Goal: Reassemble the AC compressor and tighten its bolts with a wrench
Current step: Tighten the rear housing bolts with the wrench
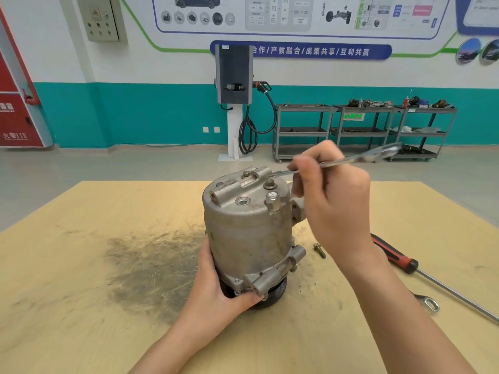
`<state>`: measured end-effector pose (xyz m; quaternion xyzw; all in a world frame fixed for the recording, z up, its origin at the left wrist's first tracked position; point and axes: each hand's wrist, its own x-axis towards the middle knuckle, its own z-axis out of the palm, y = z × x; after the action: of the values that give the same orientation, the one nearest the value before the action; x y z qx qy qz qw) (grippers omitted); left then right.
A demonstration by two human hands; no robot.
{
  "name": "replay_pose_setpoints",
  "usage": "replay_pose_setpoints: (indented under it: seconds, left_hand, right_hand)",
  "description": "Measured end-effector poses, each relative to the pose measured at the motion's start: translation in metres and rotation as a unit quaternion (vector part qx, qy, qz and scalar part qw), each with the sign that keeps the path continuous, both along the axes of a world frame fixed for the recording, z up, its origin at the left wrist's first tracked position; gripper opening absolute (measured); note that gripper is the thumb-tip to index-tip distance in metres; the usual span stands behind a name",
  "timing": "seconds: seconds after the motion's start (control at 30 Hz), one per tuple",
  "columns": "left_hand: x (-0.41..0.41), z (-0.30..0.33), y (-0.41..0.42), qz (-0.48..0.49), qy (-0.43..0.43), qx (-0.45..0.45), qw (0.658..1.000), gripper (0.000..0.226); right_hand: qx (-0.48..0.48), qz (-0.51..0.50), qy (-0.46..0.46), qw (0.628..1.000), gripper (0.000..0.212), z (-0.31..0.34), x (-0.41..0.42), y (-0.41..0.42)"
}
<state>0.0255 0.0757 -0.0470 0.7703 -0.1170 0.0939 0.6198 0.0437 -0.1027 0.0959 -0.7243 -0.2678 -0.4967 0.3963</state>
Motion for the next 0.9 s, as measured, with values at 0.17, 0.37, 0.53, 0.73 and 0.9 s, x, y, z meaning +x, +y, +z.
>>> replay_pose_setpoints:
  seconds: [0.17, 0.37, 0.53, 0.73, 0.9]
  left_hand:
    - [-0.001, 0.001, 0.0, 0.001, 0.001, 0.0, 1.0, 0.114]
    - [-0.001, 0.0, 0.001, -0.003, -0.004, -0.001, 1.0, 0.122]
    - [-0.001, 0.0, 0.001, -0.001, -0.001, 0.002, 1.0, 0.123]
    - [-0.001, 0.0, 0.001, -0.003, -0.001, 0.004, 1.0, 0.123]
    - [0.0, -0.001, 0.001, 0.0, 0.0, 0.004, 1.0, 0.122]
  right_hand:
    - [0.175, 0.151, 0.17, 0.958, 0.041, 0.002, 0.009, -0.01]
    - [0.283, 0.248, 0.314, 0.871, 0.046, -0.002, 0.022, -0.017]
    - [0.272, 0.254, 0.305, 0.877, 0.045, -0.003, 0.023, -0.018]
    - [0.163, 0.153, 0.154, 0.962, 0.034, -0.005, 0.012, -0.007]
    - [0.05, 0.051, 0.079, 0.994, 0.037, -0.003, 0.007, -0.003]
